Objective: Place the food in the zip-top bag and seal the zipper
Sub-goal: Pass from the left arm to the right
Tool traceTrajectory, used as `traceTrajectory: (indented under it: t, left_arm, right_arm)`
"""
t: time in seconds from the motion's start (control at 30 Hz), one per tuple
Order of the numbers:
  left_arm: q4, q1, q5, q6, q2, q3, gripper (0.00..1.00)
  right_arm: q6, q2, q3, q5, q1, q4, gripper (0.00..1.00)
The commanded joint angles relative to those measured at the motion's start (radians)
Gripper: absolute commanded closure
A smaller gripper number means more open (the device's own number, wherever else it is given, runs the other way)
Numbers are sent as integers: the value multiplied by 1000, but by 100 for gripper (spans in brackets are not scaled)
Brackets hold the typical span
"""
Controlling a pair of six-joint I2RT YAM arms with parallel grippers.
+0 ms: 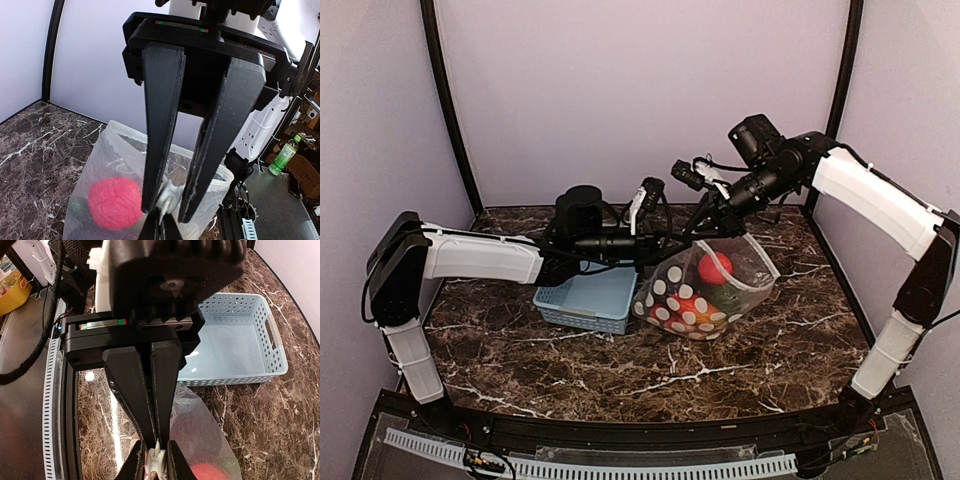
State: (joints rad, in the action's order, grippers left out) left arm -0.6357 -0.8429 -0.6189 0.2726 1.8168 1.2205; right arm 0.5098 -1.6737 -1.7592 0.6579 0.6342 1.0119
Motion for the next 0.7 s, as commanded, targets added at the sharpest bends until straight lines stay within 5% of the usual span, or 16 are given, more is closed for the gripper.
traceTrajectory:
  t: [0.0,0.33,0.67]
  left_arm:
    - [-10,-2,24,-1,-62,-25,99]
    - [-5,-2,29,-6,-71,-36,99]
    - [5,-2,21,-10,-77,-33,99]
  right_arm:
    - [-3,34,21,-35,12,-20,84]
    - [14,51,38,-42,13,-24,97]
    - [27,27,26,-44,25,-18,92]
